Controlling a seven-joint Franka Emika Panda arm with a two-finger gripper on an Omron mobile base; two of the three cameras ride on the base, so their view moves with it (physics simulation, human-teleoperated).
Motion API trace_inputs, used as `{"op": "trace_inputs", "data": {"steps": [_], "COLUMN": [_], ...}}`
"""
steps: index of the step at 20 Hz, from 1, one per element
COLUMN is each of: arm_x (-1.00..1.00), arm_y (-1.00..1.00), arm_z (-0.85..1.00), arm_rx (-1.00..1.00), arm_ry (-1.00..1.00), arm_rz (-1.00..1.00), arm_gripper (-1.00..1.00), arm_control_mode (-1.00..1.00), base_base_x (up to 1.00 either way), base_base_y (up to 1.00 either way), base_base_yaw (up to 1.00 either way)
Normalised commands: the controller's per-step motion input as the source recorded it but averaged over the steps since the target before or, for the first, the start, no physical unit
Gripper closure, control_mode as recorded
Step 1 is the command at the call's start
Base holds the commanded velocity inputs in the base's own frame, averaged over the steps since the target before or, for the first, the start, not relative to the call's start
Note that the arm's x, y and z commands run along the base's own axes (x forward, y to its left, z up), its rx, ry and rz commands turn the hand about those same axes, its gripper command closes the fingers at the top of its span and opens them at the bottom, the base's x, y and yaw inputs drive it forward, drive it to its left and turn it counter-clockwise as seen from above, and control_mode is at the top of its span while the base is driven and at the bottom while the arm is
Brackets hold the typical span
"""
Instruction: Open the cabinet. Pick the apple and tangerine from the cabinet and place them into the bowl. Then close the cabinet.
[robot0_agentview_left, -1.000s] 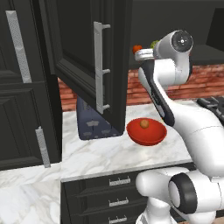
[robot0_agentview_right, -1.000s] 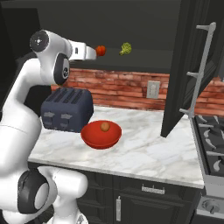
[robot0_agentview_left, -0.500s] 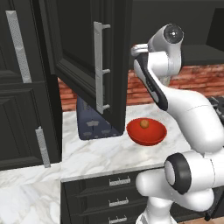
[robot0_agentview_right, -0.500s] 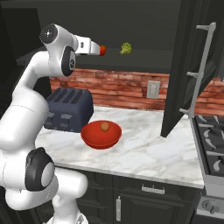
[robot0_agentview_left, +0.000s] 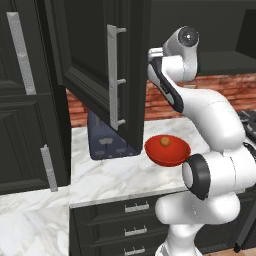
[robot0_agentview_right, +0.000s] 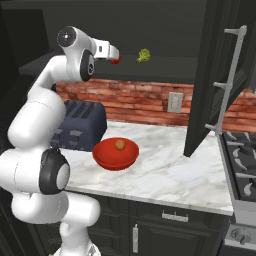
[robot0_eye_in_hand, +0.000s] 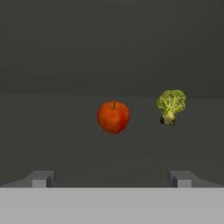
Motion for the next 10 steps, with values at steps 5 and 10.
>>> {"op": "trace_inputs", "data": {"steps": [5,10], "arm_x": [0.56,0.53], "arm_y": [0.0,-0.02], "arm_z": [0.0,-0.03], "arm_rx": [0.0,0.0], "arm_ry": [0.03,0.03], "arm_rz": [0.0,0.0], "arm_gripper": [-1.0,-1.0], "arm_control_mode": [-1.0,-1.0], "base_base_x": [0.0,0.0], "base_base_y": [0.0,0.0], "base_base_yaw": [0.0,0.0]}}
